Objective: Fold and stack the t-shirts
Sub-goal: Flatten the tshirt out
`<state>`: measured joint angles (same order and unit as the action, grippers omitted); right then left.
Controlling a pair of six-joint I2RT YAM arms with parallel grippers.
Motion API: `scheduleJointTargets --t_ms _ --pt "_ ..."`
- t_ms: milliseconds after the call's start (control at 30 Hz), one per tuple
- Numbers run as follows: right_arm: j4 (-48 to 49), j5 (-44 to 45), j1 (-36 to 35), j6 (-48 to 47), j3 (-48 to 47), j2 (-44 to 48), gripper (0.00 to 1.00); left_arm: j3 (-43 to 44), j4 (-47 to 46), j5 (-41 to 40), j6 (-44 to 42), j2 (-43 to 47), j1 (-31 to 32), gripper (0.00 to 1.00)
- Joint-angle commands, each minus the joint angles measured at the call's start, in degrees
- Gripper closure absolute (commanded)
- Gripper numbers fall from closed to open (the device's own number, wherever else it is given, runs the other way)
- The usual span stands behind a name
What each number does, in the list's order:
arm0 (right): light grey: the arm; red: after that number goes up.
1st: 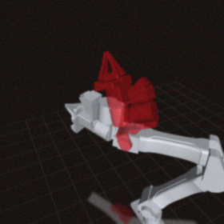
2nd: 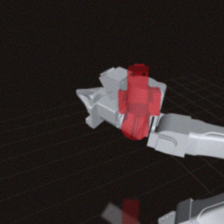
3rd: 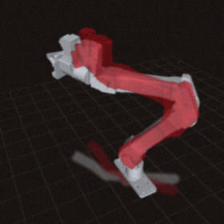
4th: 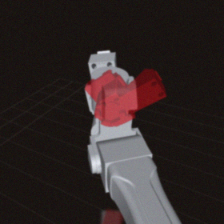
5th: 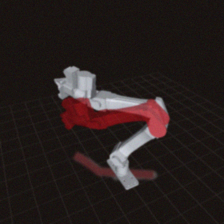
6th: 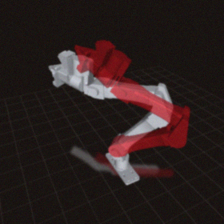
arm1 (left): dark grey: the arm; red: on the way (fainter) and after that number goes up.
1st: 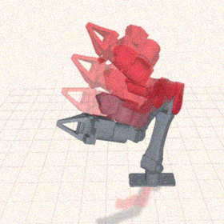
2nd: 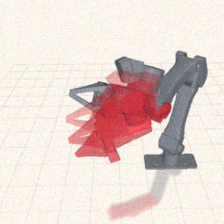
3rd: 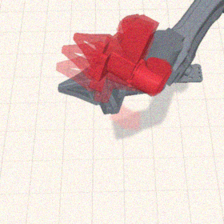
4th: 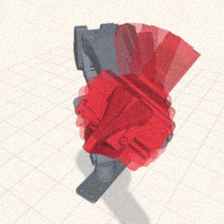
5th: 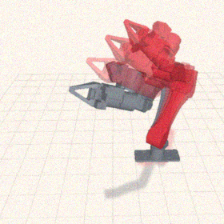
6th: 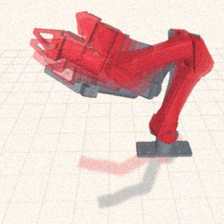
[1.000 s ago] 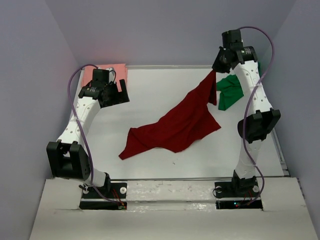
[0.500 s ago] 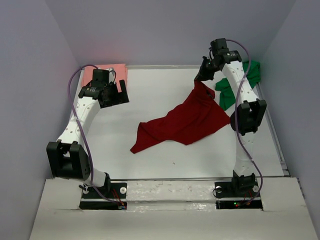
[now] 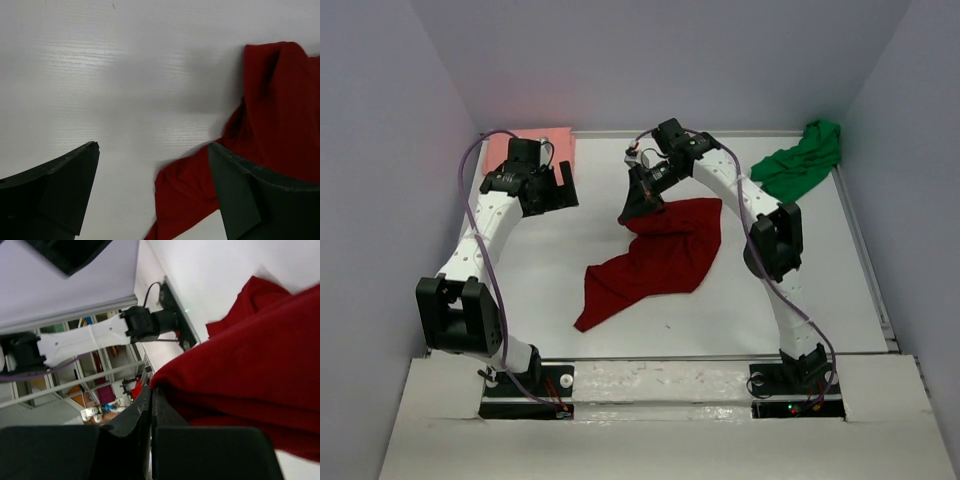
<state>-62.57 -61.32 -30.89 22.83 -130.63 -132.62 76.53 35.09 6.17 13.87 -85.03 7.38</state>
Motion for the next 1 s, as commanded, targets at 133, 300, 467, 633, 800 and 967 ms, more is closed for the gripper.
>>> scheduleJointTargets --t_ms 133,300,467,633,800,967 --pt "-5.18 3.03 -1.54 -3.14 7.92 11.42 0.69 2.66 -0.9 0.15 -0.95 -1.27 -0.26 0.01" --pt "-5.64 10.51 -1.54 -3.06 7.67 10.27 0.26 2.57 -0.55 0.24 -1.39 -1.54 -0.26 0.01" --pt "-2.82 12.89 -1.01 -0.5 8.2 9.22 0.25 1.87 -0.64 0.5 -1.3 -1.01 -0.26 0.01" --pt "-2.3 20.86 0.83 -0.94 8.72 7.55 0.25 1.96 -0.73 2.43 -1.65 -1.1 -0.26 0.01" --pt "3.84 27.91 4.26 -0.25 10.3 5.36 0.27 1.6 0.59 8.59 -2.44 -3.64 1.14 0.01" --pt "7.11 31.34 6.98 0.2 8.11 2.2 0.28 1.25 1.65 11.4 -3.5 -5.84 3.61 0.01"
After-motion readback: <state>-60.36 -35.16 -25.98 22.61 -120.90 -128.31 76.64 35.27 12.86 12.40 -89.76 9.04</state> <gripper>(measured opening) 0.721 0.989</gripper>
